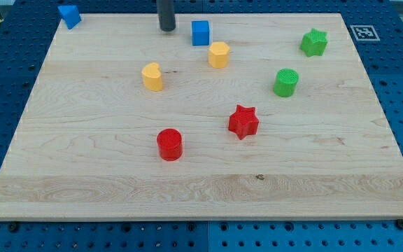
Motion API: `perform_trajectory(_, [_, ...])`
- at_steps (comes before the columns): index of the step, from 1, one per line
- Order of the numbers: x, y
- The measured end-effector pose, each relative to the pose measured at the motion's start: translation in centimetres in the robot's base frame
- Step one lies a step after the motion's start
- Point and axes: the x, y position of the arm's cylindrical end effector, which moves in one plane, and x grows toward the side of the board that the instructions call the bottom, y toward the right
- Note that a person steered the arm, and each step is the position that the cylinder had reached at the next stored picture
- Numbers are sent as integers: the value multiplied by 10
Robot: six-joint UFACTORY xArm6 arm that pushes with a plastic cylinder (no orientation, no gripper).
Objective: Move the blue cube above the yellow hexagon
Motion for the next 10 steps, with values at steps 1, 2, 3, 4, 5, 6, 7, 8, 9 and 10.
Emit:
perform_trajectory(1, [0,18])
perform_trajectory(2, [0,32])
perform_trajectory(3, [0,49])
perform_trajectory(4, [0,59])
perform_trajectory(5, [0,60])
perform_trajectory(6, [0,60])
perform_trajectory(7, [0,75])
perform_trajectory(8, [0,101])
perform_trajectory(9, [0,121])
perform_trajectory(10, [0,133])
